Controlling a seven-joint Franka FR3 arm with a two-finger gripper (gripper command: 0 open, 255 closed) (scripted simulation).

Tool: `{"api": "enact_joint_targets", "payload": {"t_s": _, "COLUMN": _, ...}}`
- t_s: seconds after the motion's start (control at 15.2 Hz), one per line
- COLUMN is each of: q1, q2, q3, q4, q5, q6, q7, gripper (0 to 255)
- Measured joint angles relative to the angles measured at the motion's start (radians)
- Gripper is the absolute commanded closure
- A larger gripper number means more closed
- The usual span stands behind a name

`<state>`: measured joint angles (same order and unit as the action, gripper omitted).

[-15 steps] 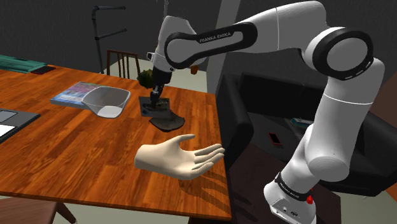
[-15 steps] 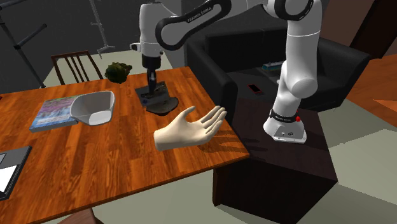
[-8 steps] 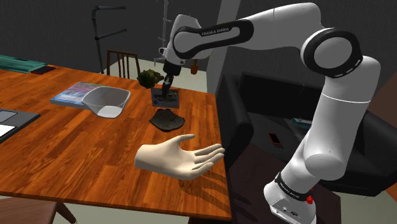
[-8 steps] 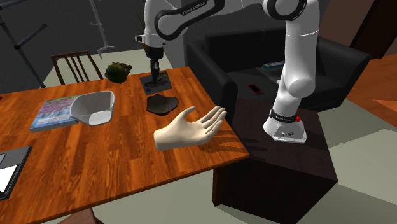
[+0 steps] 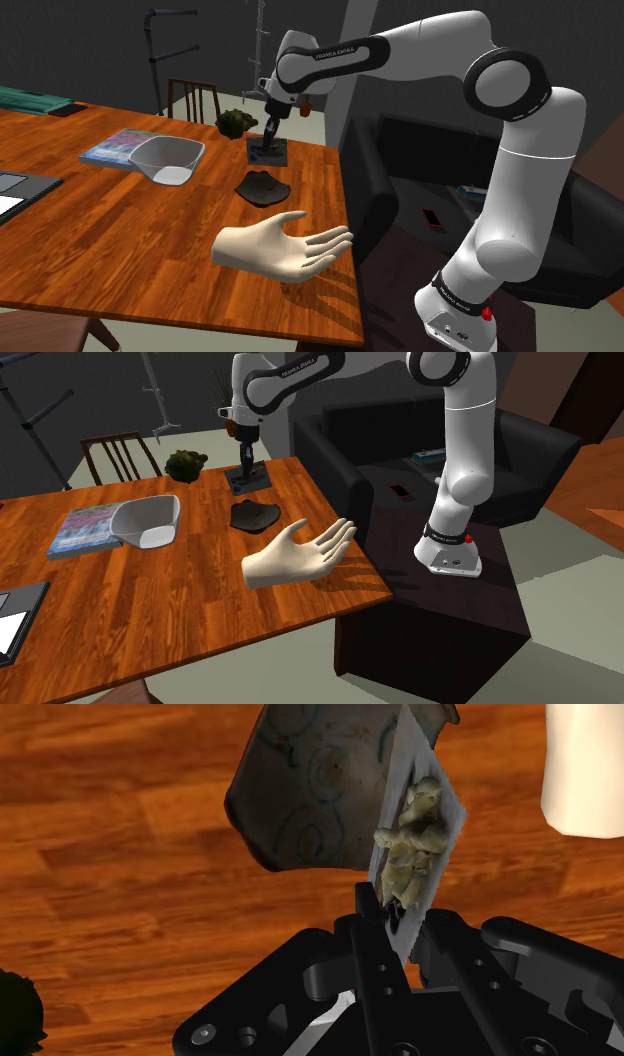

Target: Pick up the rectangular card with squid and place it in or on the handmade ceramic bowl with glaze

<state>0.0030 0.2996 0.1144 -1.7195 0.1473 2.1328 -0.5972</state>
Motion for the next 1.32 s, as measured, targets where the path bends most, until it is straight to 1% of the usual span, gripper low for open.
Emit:
{"api": "enact_joint_targets", "payload": {"t_s": 0.86, "q1": 0.001, "q2": 0.066, "q3": 0.001, "q4": -0.083, "q5": 0.007, "q6": 0.147, "q7": -0.024, "gripper": 255}}
{"api": "enact_joint_targets", "payload": {"t_s": 1.25, "q1": 0.000, "q2": 0.068, "q3": 0.001, "q4": -0.088, "q5": 0.008, "q6": 0.154, "q7": -0.026, "gripper": 255}}
{"api": "enact_joint_targets", "payload": {"t_s": 1.32, "q1": 0.000, "q2": 0.068, "q3": 0.001, "q4": -0.088, "q5": 0.008, "q6": 0.154, "q7": -0.026, "gripper": 0}}
